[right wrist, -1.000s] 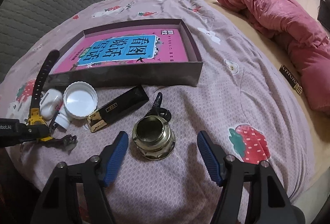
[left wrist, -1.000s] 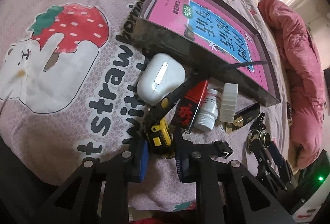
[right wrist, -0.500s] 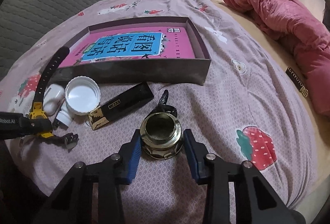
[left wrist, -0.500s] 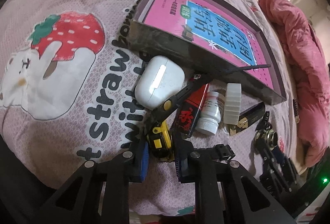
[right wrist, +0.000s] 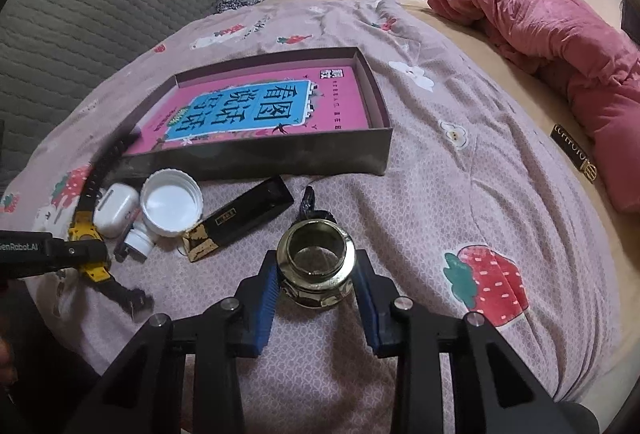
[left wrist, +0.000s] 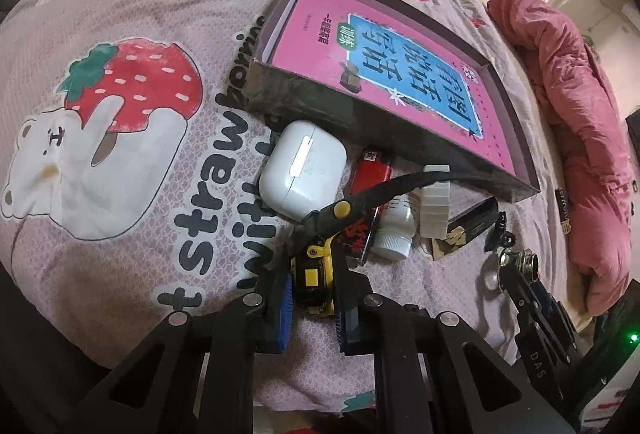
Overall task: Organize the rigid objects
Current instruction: 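Lift the watch with the left tool while the right tool lifts the brass fitting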
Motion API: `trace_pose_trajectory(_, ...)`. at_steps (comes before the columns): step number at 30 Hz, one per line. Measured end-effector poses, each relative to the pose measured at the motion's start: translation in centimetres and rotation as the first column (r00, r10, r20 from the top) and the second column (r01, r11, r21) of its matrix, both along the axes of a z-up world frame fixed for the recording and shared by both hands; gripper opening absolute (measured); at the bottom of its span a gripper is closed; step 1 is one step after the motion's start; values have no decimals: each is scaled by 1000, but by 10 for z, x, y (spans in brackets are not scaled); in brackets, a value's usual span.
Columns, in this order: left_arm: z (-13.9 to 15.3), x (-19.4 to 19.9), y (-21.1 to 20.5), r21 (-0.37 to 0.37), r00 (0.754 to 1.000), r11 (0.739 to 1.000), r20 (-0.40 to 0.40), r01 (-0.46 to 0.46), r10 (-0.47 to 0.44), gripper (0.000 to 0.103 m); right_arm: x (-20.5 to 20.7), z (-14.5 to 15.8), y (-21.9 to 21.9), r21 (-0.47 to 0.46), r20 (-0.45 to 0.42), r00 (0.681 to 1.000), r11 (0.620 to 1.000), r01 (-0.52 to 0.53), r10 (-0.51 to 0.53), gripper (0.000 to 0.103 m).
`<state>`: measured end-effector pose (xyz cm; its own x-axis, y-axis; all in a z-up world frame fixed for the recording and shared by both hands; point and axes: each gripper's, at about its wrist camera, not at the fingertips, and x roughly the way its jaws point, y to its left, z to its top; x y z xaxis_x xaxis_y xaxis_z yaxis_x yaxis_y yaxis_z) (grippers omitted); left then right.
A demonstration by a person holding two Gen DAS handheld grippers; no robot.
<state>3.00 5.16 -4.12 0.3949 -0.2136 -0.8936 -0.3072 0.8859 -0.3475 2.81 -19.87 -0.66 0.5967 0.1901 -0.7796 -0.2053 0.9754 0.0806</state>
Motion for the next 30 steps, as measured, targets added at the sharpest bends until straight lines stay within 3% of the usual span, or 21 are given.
trace_pose_trajectory(13,18,-7,2,32,997,999,67,27,-29,16,-7,14,5,-12,63,997,999,-37,38,36)
trace_pose_trajectory(30,47,-11,-11,143,980,985,162,93,-116,16,-14,27,8,-17,116,991,998,-62,63,36)
